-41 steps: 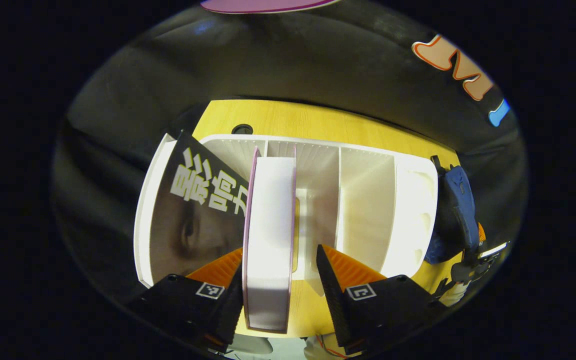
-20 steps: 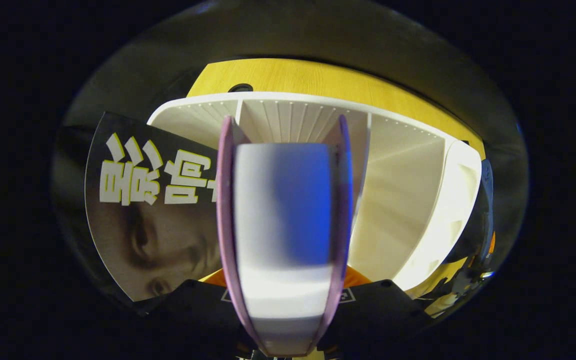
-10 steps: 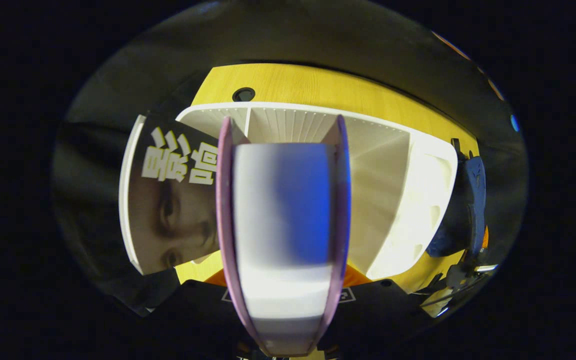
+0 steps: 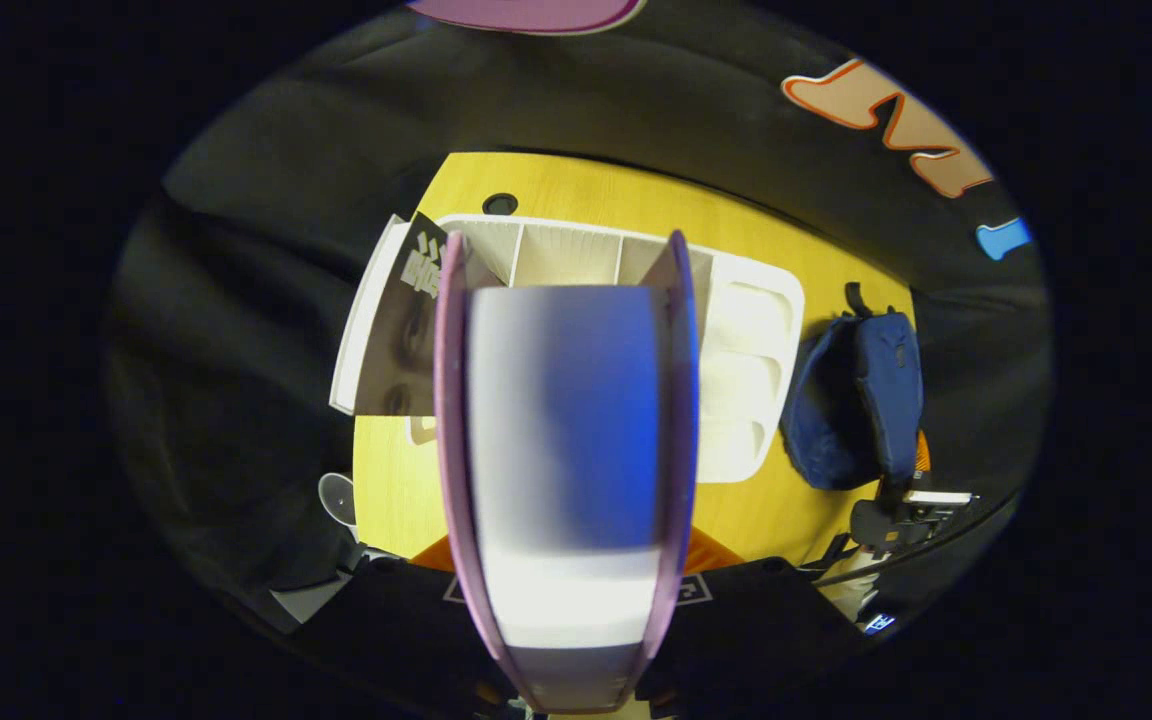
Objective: Open the schoolbag, grab two books from the bookshelf and put them into the schoolbag.
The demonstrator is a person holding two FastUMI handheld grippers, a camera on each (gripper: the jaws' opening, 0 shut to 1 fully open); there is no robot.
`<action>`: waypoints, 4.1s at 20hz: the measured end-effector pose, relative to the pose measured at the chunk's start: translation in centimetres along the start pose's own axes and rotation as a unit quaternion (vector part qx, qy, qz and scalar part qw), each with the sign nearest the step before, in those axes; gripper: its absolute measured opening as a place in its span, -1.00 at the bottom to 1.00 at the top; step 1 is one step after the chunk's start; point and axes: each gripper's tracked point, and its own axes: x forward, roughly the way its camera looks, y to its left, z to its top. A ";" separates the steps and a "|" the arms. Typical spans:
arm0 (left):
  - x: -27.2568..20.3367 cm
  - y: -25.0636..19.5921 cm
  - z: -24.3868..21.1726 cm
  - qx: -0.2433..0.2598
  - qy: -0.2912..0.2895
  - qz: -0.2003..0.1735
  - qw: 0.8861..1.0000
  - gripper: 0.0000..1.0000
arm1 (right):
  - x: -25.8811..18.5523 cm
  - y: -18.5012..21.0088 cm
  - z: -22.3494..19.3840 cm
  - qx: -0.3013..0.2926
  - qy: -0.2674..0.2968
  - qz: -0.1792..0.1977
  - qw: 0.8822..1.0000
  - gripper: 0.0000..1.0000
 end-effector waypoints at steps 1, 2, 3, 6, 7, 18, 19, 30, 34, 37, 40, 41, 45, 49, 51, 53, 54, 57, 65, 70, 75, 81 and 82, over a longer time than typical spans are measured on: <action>-1.3 -0.1 -0.1 -0.004 -0.010 -0.005 1.000 -0.19 | 0.0 -0.1 0.0 0.003 -0.001 0.000 1.000 -0.79; -2.5 -0.3 0.1 -0.009 -0.024 -0.010 1.000 -0.19 | 0.0 -0.2 0.1 0.005 -0.001 0.000 1.000 -0.80; -3.6 -0.5 0.2 -0.008 -0.036 -0.015 0.999 -0.19 | -0.1 -0.3 0.0 0.007 -0.002 0.000 1.000 -0.78; -6.0 -2.3 0.6 -0.003 -0.078 -0.040 0.996 -0.19 | -0.2 -0.4 0.0 0.016 -0.004 0.004 1.000 -0.78; -6.4 -3.3 0.6 0.000 -0.086 -0.050 0.995 -0.19 | -0.3 -0.5 0.0 0.020 -0.005 0.005 1.000 -0.80; -3.2 -19.2 -1.2 0.006 -0.103 -0.271 0.957 -0.19 | -0.4 -2.6 0.1 0.103 -0.001 0.009 0.995 -0.79; -2.3 -19.7 -1.1 0.002 -0.109 -0.276 0.955 -0.19 | -0.4 -2.7 0.2 0.106 0.000 0.010 0.994 -0.79; 8.8 -28.8 -3.7 -0.037 -0.111 -0.321 0.940 -0.18 | 0.6 -4.1 0.8 0.203 0.010 0.026 0.979 -0.75; 12.6 -33.6 -3.3 -0.067 -0.111 -0.357 0.925 -0.18 | 0.3 -4.0 1.0 0.219 0.007 0.039 0.975 -0.75; 14.4 -37.8 -3.2 -0.065 -0.119 -0.409 0.903 -0.18 | -0.1 -4.3 1.4 0.235 -0.004 0.043 0.971 -0.70; 15.6 -40.8 -3.0 -0.060 -0.127 -0.444 0.885 -0.18 | -0.5 -4.4 1.7 0.239 -0.013 0.046 0.970 -0.71; 16.1 -41.7 -3.1 -0.055 -0.124 -0.450 0.883 -0.18 | -0.6 -4.4 1.9 0.242 -0.016 0.047 0.969 -0.75; 19.4 -44.5 -3.0 -0.049 -0.104 -0.452 0.885 -0.18 | -1.5 -4.1 2.3 0.249 -0.027 0.051 0.967 -0.70; 21.8 -46.6 -3.1 -0.055 -0.090 -0.474 0.874 -0.18 | -1.9 -3.8 2.6 0.248 -0.030 0.052 0.967 -0.69; 22.5 -47.3 -2.7 -0.080 -0.087 -0.491 0.863 -0.17 | -2.0 -3.7 2.4 0.252 -0.025 0.052 0.966 -0.75; 24.4 -47.1 -2.7 -0.102 -0.075 -0.476 0.870 -0.17 | -2.0 -3.5 2.5 0.251 -0.023 0.053 0.966 -0.71; 25.2 -47.1 -2.8 -0.111 -0.066 -0.471 0.873 -0.17 | -2.0 -3.4 2.4 0.248 -0.023 0.054 0.967 -0.67; 26.6 -46.7 -3.0 -0.115 -0.064 -0.455 0.881 -0.14 | -1.9 -3.4 2.2 0.245 -0.020 0.053 0.968 -0.71; 25.7 -42.6 -3.6 -0.043 -0.101 -0.369 0.923 0.92 | -1.9 -3.3 1.4 0.251 -0.010 0.055 0.966 -0.67; 22.8 -40.2 -4.8 -0.010 -0.099 -0.354 0.930 0.92 | -2.0 -3.0 1.0 0.249 -0.004 0.056 0.967 -0.65; 17.9 -36.8 -5.8 0.048 -0.117 -0.320 0.939 0.91 | -2.2 -2.4 0.6 0.253 0.006 0.056 0.966 -0.71; 10.8 -30.6 -6.5 0.089 -0.142 -0.293 0.941 0.91 | -2.3 -1.7 0.7 0.240 0.009 0.053 0.969 -0.71; 9.9 -29.7 -6.5 0.087 -0.138 -0.291 0.943 0.91 | -2.4 -1.7 0.7 0.239 0.009 0.052 0.970 -0.67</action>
